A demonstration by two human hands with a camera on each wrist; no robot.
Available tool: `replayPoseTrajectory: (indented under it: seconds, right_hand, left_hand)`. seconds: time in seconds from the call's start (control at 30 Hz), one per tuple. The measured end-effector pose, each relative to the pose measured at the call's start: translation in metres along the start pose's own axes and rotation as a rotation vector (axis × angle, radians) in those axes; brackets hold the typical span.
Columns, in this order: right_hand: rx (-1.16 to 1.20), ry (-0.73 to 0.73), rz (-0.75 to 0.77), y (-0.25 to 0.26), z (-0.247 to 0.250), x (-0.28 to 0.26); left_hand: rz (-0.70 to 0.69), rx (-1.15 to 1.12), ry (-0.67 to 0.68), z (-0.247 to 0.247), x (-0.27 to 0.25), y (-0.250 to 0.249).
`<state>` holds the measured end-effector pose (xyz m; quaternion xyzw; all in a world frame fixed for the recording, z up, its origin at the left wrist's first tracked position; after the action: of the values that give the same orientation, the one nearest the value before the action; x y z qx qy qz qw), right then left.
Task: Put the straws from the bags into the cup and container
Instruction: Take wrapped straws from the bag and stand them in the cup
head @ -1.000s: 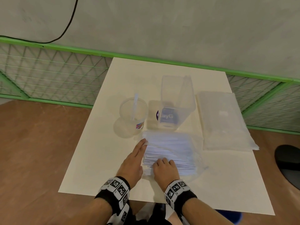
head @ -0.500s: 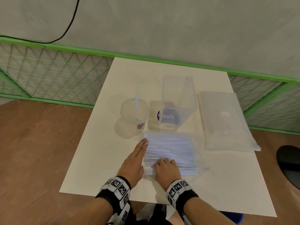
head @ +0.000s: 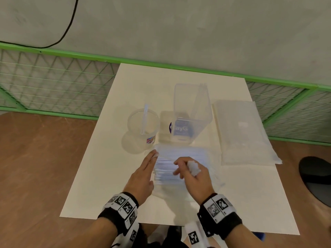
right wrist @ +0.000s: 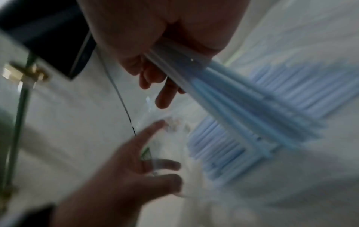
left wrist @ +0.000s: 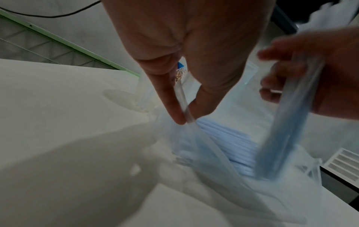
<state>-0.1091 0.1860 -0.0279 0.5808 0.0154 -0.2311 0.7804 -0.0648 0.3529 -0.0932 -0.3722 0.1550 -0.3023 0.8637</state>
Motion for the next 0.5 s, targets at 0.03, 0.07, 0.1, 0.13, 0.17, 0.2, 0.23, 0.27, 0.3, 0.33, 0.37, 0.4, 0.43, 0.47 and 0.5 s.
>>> replayPoseTrajectory:
  seconds: [0.03, 0.07, 0.1, 0.13, 0.17, 0.2, 0.23, 0.27, 0.3, 0.33, 0.37, 0.4, 0.43, 0.47, 0.5]
  right_hand:
    - [0.066, -0.006, -0.029, -0.001, 0.002, -0.001]
    - [0.068, -0.001, -0.056, -0.005, 0.002, -0.001]
    - [0.019, 0.008, -0.077, -0.011, 0.001, -0.001]
    - [-0.052, 0.012, -0.092, -0.017, 0.001, 0.000]
    - [-0.108, 0.008, -0.100, -0.023, 0.002, 0.001]
    - [-0.137, 0.005, -0.119, -0.029, 0.003, 0.003]
    - [-0.144, 0.015, -0.148, -0.035, 0.005, 0.005]
    - [-0.149, 0.035, -0.180, -0.039, 0.006, 0.006]
    - [-0.158, 0.052, -0.203, -0.041, 0.007, 0.008]
    - [-0.176, 0.058, -0.212, -0.038, 0.009, 0.009]
    - [-0.203, 0.058, -0.209, -0.032, 0.012, 0.012]
    - [-0.237, 0.055, -0.192, -0.020, 0.016, 0.014]
    - [-0.270, 0.055, -0.162, -0.004, 0.019, 0.016]
    - [-0.287, 0.048, -0.129, 0.017, 0.023, 0.019]
    - [-0.272, 0.036, -0.099, 0.041, 0.028, 0.022]
  left_hand:
    - [-0.005, -0.006, -0.003, 0.001, 0.001, 0.001]
    - [-0.012, -0.013, -0.004, 0.002, 0.001, 0.001]
    - [-0.022, -0.015, -0.001, 0.003, 0.001, 0.001]
    - [-0.031, -0.009, 0.005, 0.003, 0.002, 0.000]
    - [-0.036, 0.001, 0.014, 0.004, 0.002, -0.001]
    - [-0.037, 0.009, 0.024, 0.004, 0.003, -0.001]
    - [-0.036, 0.012, 0.031, 0.003, 0.003, -0.001]
    - [-0.033, 0.009, 0.036, 0.003, 0.003, -0.001]
    - [-0.029, 0.007, 0.040, 0.002, 0.004, -0.001]
    - [-0.023, 0.006, 0.041, 0.001, 0.004, 0.000]
    - [-0.017, 0.005, 0.042, 0.000, 0.004, 0.000]
    - [-0.015, 0.006, 0.040, -0.001, 0.004, 0.001]
    - [-0.013, 0.008, 0.039, -0.001, 0.004, 0.001]
    - [-0.011, 0.010, 0.039, -0.001, 0.005, 0.001]
    - [-0.008, 0.009, 0.039, -0.001, 0.005, 0.001]
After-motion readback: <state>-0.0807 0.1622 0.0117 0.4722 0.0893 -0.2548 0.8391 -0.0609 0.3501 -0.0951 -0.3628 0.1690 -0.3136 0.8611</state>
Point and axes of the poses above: each hand's wrist, its own x-axis towards the middle knuckle, its own z-axis out of the back of the hand, y = z × x, the point moved 9 cm from there along x, towards the middle knuckle, and after that the axes turned 12 degrees about -z, right-handed, at the moved point
